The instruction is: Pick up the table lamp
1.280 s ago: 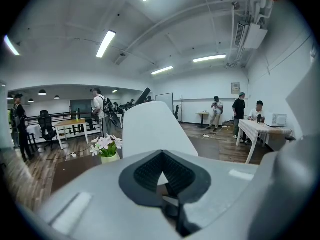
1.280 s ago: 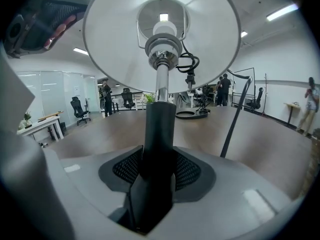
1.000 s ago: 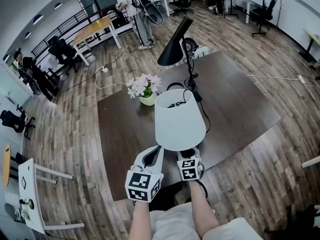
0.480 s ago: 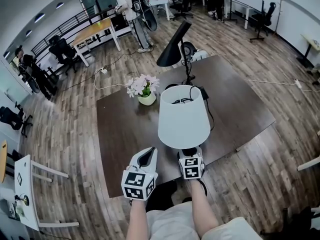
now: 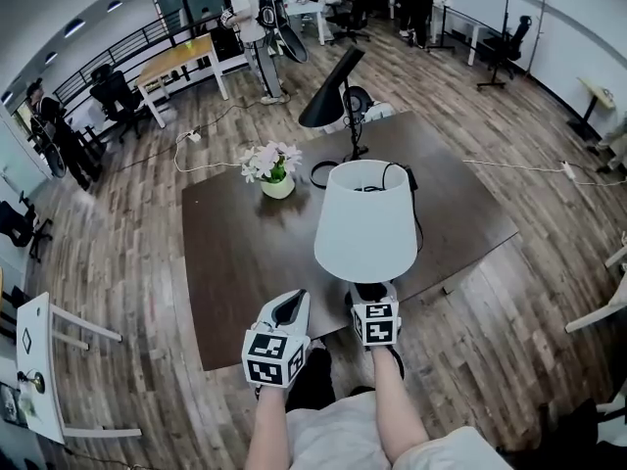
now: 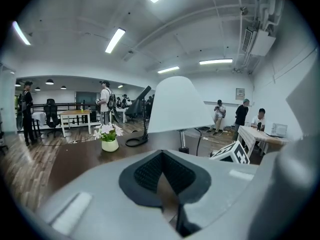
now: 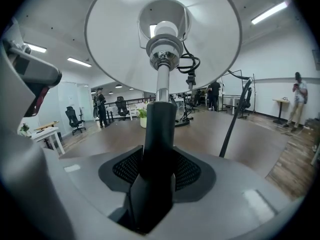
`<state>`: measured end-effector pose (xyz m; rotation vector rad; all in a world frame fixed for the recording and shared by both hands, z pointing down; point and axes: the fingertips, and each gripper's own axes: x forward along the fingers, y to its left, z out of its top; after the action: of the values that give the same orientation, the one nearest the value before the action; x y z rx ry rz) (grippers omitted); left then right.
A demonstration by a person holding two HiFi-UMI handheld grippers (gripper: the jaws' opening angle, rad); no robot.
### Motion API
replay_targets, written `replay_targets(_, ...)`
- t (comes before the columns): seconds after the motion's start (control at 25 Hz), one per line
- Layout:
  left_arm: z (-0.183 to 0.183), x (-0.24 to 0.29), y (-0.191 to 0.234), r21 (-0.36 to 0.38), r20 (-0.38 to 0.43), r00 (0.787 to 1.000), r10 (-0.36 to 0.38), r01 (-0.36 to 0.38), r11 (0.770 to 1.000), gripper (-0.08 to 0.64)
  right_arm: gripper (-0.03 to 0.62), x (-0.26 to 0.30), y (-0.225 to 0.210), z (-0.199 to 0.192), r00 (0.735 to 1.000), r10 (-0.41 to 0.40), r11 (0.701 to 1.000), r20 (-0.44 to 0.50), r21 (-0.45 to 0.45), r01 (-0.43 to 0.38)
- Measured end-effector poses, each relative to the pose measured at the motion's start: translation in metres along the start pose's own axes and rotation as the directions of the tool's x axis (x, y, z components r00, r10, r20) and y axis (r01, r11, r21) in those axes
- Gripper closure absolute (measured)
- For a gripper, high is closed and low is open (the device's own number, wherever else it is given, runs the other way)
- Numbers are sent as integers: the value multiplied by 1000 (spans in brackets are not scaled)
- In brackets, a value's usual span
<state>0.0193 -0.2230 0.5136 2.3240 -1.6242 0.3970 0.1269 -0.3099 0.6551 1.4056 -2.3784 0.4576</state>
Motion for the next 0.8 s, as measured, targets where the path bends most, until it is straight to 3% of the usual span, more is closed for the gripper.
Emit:
replay_targets(0.32,-3,-5,-6,-24,-24,999,-33,33,999,558,387,-35,3,19,999,-29,999,26,-14,29)
replay_targets(0.8,11,-6,41,-9,-71,990,-123,123,992,558,385,-56,31,61,992,-118,992,38,43,116)
